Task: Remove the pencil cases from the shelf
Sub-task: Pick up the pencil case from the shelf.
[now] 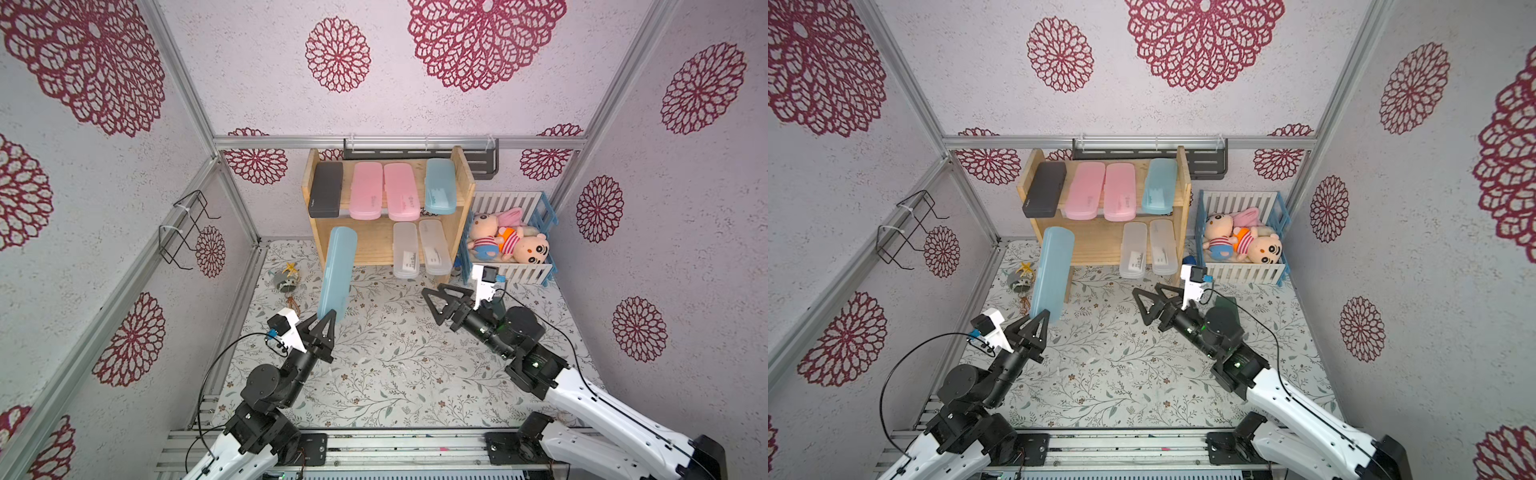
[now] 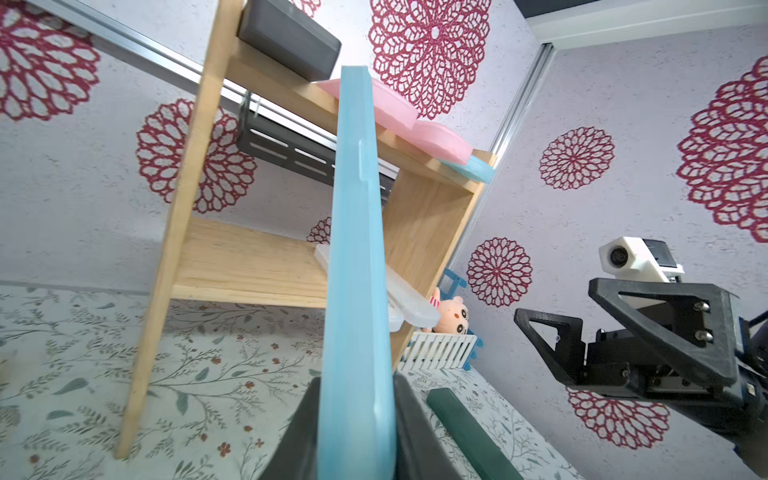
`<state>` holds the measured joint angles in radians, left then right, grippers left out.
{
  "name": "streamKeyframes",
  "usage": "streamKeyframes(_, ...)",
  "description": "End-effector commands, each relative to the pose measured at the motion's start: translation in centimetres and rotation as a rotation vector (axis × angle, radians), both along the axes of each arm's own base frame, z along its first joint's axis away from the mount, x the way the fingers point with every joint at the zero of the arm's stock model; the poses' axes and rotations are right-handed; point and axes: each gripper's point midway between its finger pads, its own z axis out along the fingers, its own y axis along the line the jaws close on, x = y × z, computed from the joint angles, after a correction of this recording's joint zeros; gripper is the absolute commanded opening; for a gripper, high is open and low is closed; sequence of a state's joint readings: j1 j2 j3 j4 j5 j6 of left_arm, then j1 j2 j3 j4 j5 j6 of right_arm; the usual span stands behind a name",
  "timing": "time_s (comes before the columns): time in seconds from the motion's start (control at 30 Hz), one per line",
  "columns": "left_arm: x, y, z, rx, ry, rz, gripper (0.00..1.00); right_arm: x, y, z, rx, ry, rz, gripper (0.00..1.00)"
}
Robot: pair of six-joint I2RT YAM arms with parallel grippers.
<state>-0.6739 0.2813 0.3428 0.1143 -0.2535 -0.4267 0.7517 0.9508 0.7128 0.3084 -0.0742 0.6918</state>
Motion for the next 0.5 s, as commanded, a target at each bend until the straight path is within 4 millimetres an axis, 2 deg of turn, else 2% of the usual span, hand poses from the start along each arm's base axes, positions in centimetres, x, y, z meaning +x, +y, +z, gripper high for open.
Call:
streamKeyframes(0.0, -0.2, 1.2, -4.4, 0.12, 0.116, 0.057, 0.0, -0.3, 2.1, 3.7, 0.11, -0.051, 0.018, 0.99)
streamKeyframes(0.3, -1.3, 1.8, -4.8, 0.106, 0.121, 0.044, 0.0, -1.9, 10.6, 3.7, 0.107, -0.044, 0.163, 0.99)
streamKeyframes(0.47, -1.4, 1.9, -4.5, 0.111, 0.118, 0.042, 0.0, -1.8, 14.8, 2.6, 0.107, 0.01, 0.217, 0.99)
